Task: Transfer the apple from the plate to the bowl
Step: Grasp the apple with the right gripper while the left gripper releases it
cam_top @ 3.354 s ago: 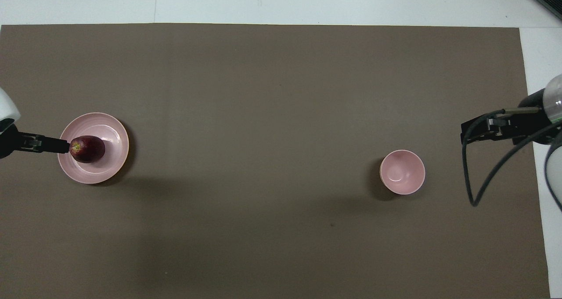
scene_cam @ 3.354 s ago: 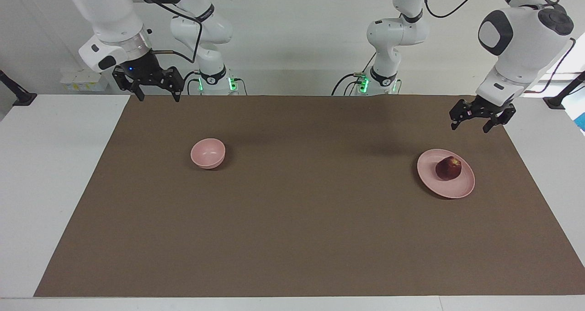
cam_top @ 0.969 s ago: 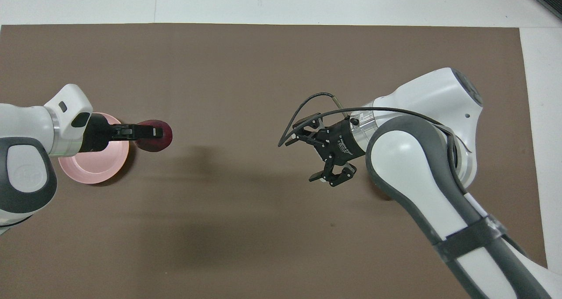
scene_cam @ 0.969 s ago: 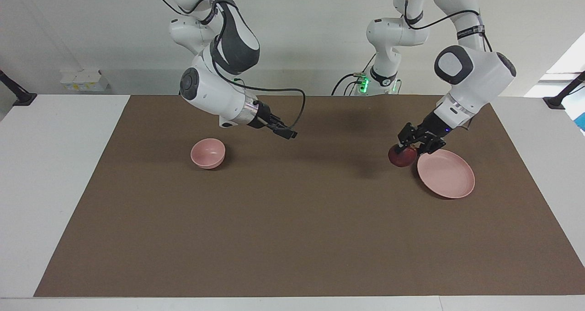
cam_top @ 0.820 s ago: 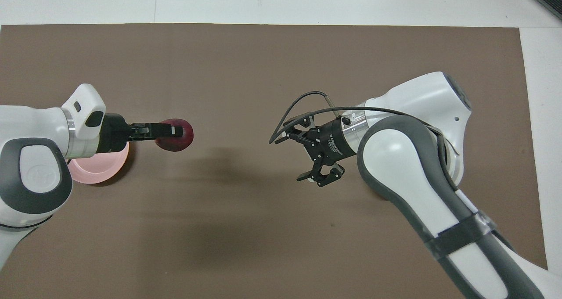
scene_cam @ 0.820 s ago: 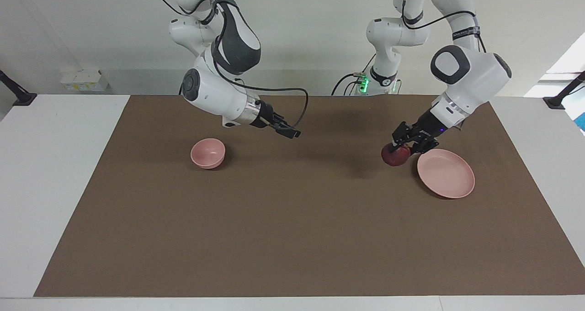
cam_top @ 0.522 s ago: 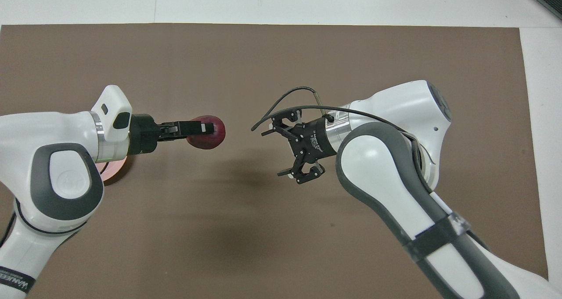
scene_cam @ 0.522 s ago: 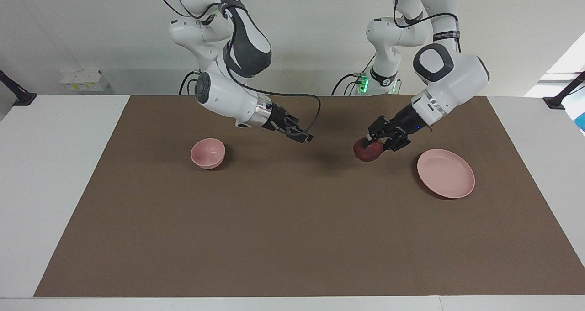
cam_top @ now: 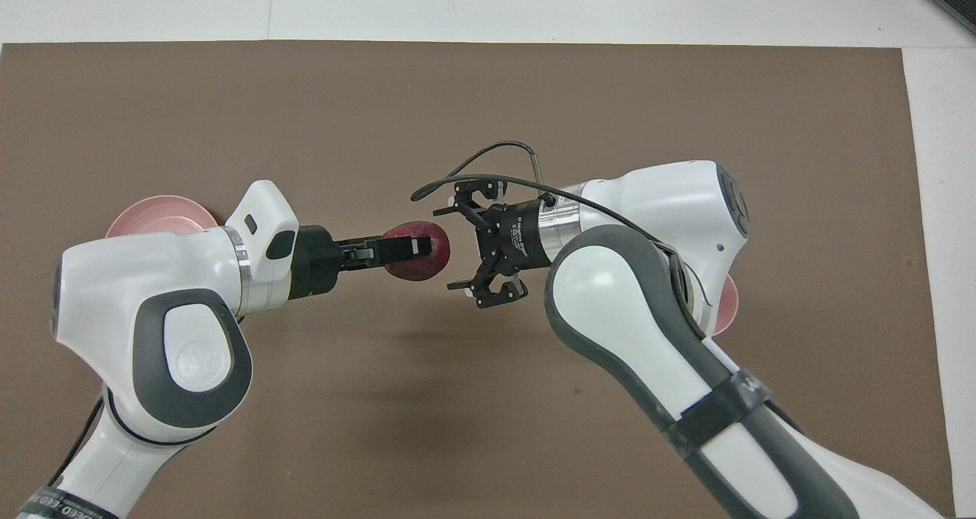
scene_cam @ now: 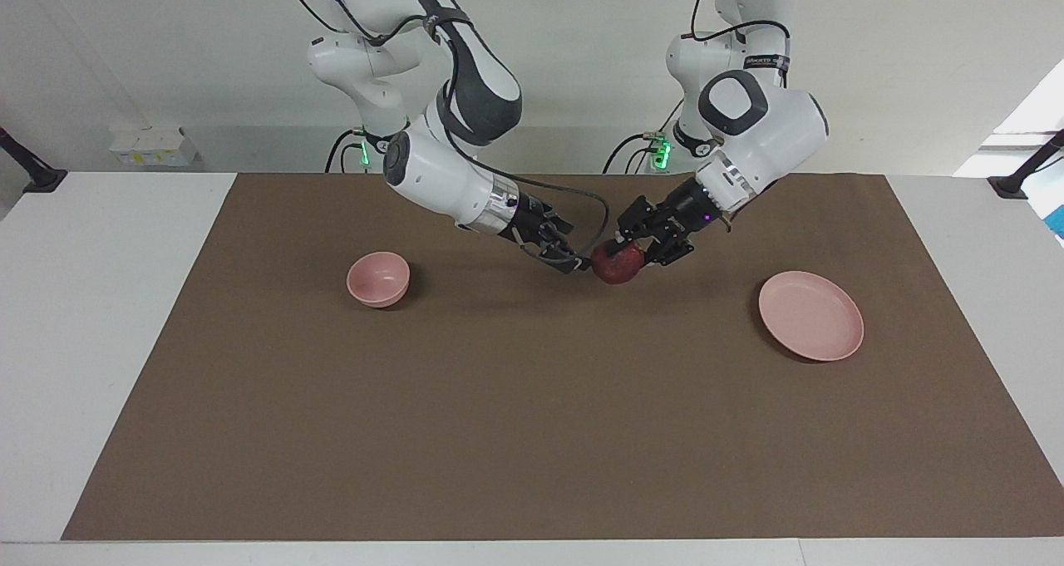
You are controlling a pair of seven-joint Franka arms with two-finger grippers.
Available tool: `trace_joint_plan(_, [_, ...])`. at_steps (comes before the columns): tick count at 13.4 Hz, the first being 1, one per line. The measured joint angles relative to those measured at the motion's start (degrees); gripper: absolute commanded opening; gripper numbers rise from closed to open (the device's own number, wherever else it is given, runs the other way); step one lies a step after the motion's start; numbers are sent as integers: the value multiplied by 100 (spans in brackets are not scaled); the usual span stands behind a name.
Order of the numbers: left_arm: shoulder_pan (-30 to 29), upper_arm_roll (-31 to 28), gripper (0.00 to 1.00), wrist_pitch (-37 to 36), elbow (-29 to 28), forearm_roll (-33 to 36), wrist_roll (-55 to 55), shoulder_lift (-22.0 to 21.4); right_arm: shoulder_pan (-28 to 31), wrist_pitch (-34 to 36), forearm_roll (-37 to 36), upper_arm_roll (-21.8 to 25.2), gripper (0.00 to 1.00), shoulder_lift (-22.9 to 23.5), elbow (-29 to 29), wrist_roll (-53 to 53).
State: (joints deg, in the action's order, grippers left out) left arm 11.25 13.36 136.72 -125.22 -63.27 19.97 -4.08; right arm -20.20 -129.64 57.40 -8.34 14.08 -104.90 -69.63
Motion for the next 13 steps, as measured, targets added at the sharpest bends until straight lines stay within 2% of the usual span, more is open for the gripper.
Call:
trace_joint_plan(3, [53, 2, 0, 43, -43, -58, 0, -39, -152, -218, 0, -1, 100, 10, -1, -142])
trace_joint_plan(4, [60, 6, 0, 43, -44, -119, 0, -39, -195, -224, 0, 0, 66, 13, -1, -147])
trace_joint_plan(5, [69, 7, 0, 44, -44, -163, 0, -40, -215, -225, 0, 0, 23, 13, -1, -147])
trace_joint_plan(6, [72, 5, 0, 91, -43, -191, 0, -40, -222, -221, 0, -1, 3, 13, -2, -147])
trace_joint_plan(8, [72, -13, 1, 125, -46, -195, 11, -38, -222, -208, 0, 0, 0, 10, 3, -147])
trace_joint_plan(9, [72, -13, 24, 125, -46, -195, 12, -38, -221, -206, 0, 0, 0, 10, 4, -147])
trace_joint_plan(10, [72, -13, 34, 125, -46, -197, 11, -38, -221, -205, 0, 0, 0, 10, 4, -147])
trace_joint_plan(11, [72, -14, 57, 125, -46, -197, 11, -38, -220, -204, 0, 0, 0, 10, 4, -147])
trace_joint_plan(12, [72, -14, 88, 125, -46, -198, 11, -38, -220, -204, 0, 0, 0, 10, 5, -147])
trace_joint_plan(13, [72, -15, 100, 124, -46, -198, 11, -38, -219, -200, 0, 0, 0, 10, 5, -147])
